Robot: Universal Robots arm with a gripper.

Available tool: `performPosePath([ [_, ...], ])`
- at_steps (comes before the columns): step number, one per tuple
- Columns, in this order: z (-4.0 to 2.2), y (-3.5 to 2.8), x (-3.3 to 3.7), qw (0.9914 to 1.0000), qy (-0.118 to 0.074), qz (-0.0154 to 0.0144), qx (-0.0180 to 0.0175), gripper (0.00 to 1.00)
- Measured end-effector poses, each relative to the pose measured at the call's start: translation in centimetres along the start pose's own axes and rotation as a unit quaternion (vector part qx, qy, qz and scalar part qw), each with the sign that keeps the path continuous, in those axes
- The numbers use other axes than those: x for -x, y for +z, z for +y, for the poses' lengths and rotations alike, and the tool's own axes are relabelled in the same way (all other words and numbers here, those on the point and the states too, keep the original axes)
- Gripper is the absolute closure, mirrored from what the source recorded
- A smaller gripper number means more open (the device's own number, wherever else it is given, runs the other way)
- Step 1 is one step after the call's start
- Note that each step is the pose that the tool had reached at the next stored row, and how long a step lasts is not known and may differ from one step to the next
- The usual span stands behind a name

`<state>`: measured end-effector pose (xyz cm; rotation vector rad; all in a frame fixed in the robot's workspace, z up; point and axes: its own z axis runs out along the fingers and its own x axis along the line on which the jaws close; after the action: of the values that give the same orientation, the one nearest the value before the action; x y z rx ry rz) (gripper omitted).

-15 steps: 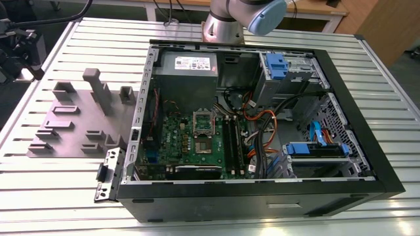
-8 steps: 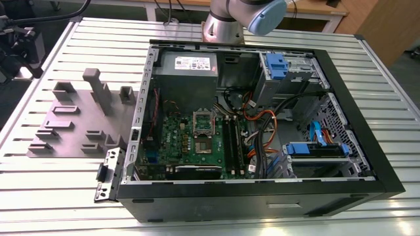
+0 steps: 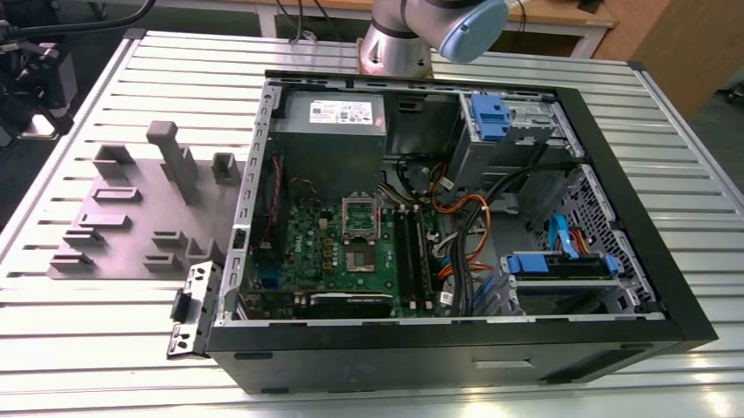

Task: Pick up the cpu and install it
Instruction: 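Pick up the cpu and move it towards the insertion slot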

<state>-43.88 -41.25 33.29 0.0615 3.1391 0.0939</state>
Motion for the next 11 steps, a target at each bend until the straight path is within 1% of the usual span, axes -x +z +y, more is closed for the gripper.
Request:
performPosePath([
  [11,0.01,-0.26,0.00,1.00000,0.000,0.0002,-0.0001,0.53],
])
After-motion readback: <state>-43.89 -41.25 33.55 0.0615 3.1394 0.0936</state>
